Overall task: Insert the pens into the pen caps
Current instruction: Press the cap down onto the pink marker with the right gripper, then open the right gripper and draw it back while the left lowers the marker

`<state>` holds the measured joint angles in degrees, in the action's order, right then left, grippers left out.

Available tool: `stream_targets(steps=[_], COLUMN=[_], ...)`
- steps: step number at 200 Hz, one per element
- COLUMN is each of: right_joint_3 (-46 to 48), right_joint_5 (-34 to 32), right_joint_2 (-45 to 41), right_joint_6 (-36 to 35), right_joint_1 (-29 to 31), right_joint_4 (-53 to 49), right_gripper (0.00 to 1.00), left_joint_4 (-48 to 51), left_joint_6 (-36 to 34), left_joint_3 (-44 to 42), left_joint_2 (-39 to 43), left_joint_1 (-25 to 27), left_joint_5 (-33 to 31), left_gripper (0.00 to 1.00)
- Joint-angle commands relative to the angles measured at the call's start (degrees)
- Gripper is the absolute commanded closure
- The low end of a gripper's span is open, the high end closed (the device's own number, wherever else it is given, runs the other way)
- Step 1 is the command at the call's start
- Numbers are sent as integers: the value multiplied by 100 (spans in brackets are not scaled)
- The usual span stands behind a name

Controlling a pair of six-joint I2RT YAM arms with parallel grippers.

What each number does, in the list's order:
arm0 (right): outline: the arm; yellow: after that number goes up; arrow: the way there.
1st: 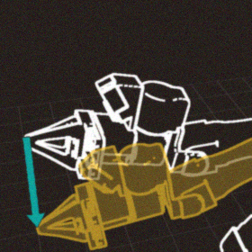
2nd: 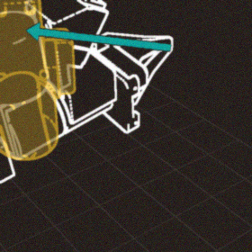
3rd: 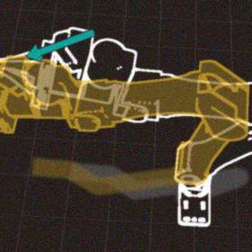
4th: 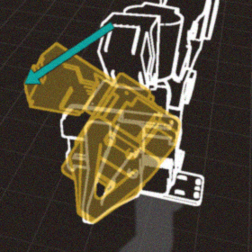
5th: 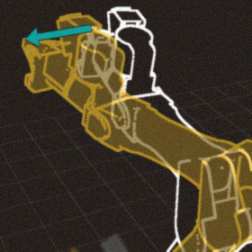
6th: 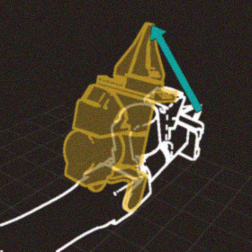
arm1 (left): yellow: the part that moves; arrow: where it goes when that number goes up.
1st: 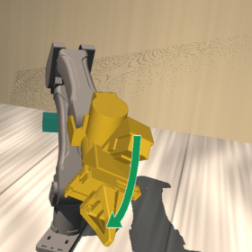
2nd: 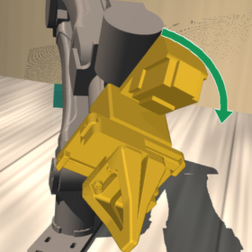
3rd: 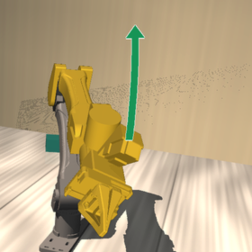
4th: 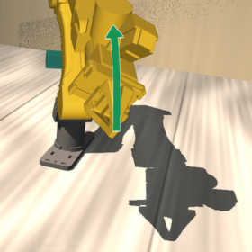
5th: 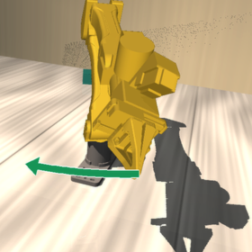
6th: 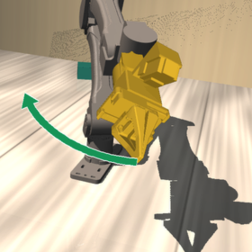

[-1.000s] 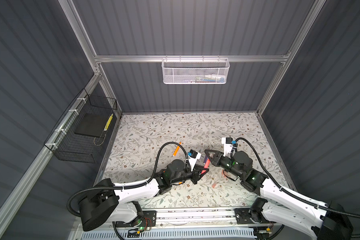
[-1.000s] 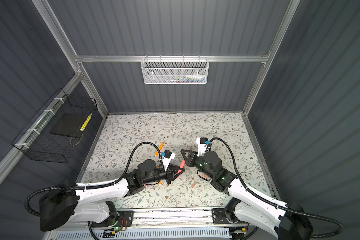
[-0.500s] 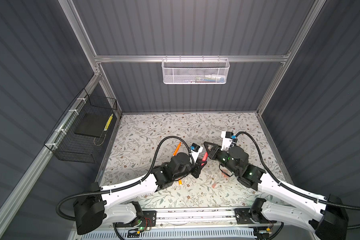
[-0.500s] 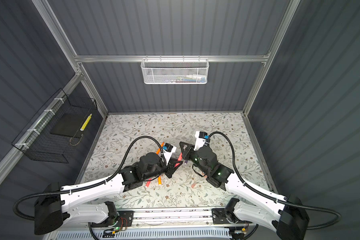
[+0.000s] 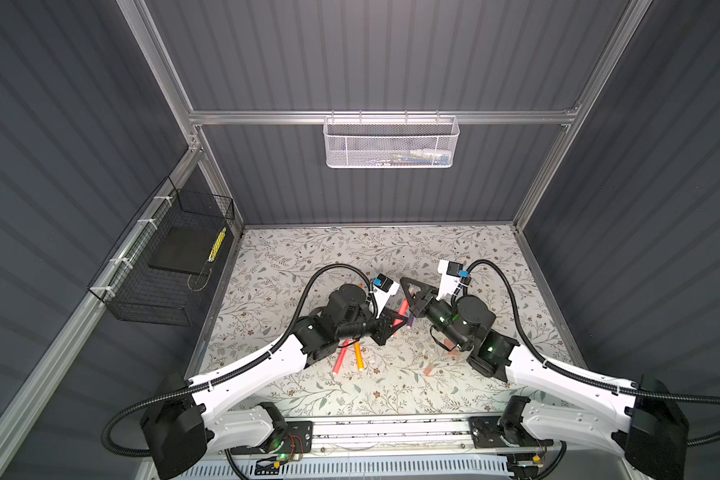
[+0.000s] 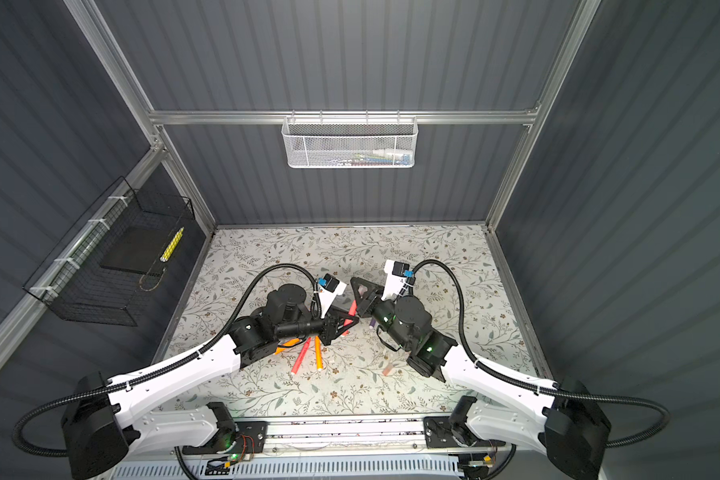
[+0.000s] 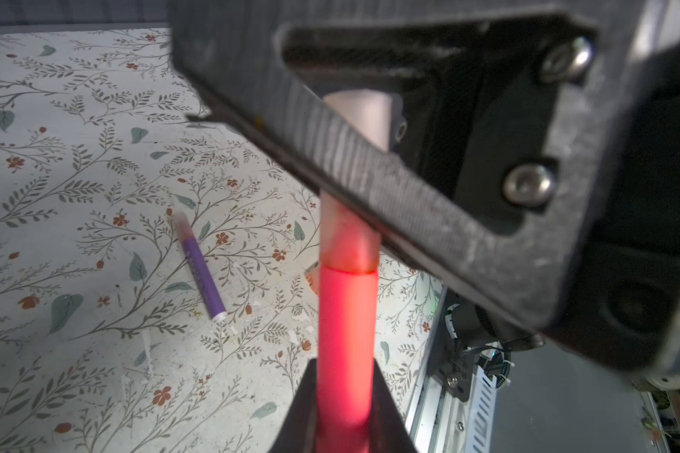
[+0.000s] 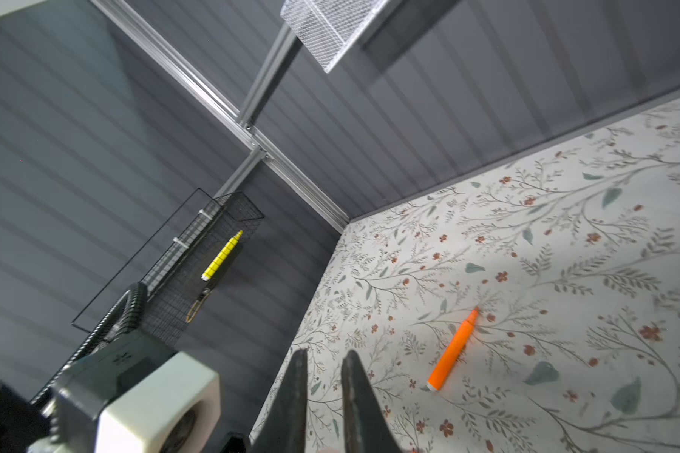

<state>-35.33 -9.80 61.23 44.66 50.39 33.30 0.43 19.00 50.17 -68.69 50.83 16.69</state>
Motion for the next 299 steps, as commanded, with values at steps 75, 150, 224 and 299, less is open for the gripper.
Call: stream_targets(steps=[75, 150, 224, 299], right_joint_3=[-357, 237, 21, 784], right_joint_5=[-530, -1188, -1752, -164], right_joint_2=[1390, 488, -1198, -3383], right_joint_6=[1382, 1184, 939, 1018], right_joint_1=[1877, 1834, 1344, -379], right_joint_4=[-614, -646, -2927, -3547], right_gripper=[100, 100, 1, 1], left_joint_4=[-595, -370, 397, 524], left_joint_6=[-767, -511, -184, 748], left_joint_3=[1153, 760, -763, -1431], left_joint_2=[13, 347, 764, 285], left_joint_1=[-300, -308, -295, -295], left_joint_5=[-3432, -2587, -2579, -2499], left_gripper=[100, 100, 100, 100])
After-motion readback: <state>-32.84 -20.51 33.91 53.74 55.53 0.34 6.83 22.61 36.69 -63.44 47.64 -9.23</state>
